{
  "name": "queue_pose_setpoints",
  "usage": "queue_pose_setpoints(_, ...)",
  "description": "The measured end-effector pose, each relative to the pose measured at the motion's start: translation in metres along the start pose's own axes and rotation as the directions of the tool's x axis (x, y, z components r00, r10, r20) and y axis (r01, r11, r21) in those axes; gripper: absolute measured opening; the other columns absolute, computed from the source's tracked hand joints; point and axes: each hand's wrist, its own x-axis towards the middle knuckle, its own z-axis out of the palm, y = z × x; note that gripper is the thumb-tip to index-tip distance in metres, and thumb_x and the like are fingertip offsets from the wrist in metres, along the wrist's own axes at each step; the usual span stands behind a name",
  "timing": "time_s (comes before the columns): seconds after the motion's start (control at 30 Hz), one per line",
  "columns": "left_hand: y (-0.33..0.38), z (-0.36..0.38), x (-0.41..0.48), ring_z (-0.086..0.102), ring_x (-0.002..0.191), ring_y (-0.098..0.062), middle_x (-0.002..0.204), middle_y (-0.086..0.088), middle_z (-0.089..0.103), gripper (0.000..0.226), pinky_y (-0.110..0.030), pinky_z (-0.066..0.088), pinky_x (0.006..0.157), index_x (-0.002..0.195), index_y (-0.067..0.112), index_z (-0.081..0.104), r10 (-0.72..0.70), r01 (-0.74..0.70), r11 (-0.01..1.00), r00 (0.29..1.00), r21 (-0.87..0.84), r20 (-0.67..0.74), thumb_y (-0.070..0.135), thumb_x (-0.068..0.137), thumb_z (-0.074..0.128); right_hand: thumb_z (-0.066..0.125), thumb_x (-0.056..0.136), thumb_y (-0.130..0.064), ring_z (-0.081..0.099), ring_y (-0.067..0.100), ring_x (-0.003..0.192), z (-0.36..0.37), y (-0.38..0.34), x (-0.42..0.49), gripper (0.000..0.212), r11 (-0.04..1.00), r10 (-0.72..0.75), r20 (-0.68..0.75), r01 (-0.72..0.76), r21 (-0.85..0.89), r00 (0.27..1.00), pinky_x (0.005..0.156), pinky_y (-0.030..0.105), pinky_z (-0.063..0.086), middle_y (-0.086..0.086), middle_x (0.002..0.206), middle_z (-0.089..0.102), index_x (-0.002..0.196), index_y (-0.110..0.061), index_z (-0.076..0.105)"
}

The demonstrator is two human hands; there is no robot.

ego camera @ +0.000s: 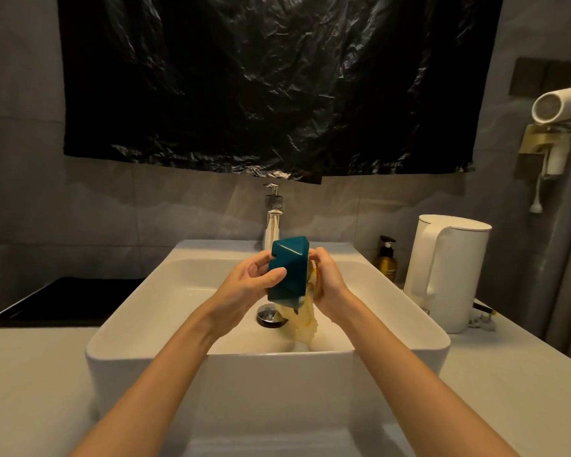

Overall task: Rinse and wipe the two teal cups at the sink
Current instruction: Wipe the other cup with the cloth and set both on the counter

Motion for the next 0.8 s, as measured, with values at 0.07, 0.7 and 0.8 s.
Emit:
queue_pose_setpoints(0.07,0.002,-0.001,0.0,0.064,0.105,-0.013,0.113,0.004,0.065,0.033,-0.02,0.053,0.084,0.119,0.021,0.051,0.01,-0.01,0.999,1.0,-0.041,0.002,0.012,0.087,0.055,0.027,0.099,-0.041,0.057,0.022,0.102,0.0,-0.002,-0.003,0.036,0.996,0.052,0.05,-0.055,0.065,0.997,0.092,0.039,0.048,0.01,0.106,0.063,0.104,-0.02,0.056)
queue_pose_setpoints(0.7,0.008,-0.001,0.01,0.065,0.099,-0.021,0.1,-0.006,0.07,0.02,-0.025,0.056,0.075,0.104,0.009,0.063,-0.144,0.132,0.979,0.987,-0.156,-0.068,0.023,0.093,0.054,0.055,0.065,-0.067,0.062,0.024,0.106,0.002,0.001,0.001,0.074,0.996,-0.077,-0.039,0.075,-0.048,0.996,0.087,0.04,0.056,0.005,0.118,0.064,0.124,-0.023,0.051)
queue_pose_setpoints(0.8,0.006,-0.003,0.011,0.064,0.096,-0.02,0.093,-0.006,0.072,0.019,-0.024,0.057,0.072,0.099,0.008,0.065,-0.153,0.134,0.969,0.985,-0.209,-0.079,0.022,0.093,0.053,0.057,0.067,-0.063,0.06,0.019,0.106,0.004,0.003,-0.001,0.067,0.973,-0.202,-0.077,0.191,-0.13,0.976,0.085,0.032,0.056,0.0,0.118,0.062,0.122,-0.025,0.051)
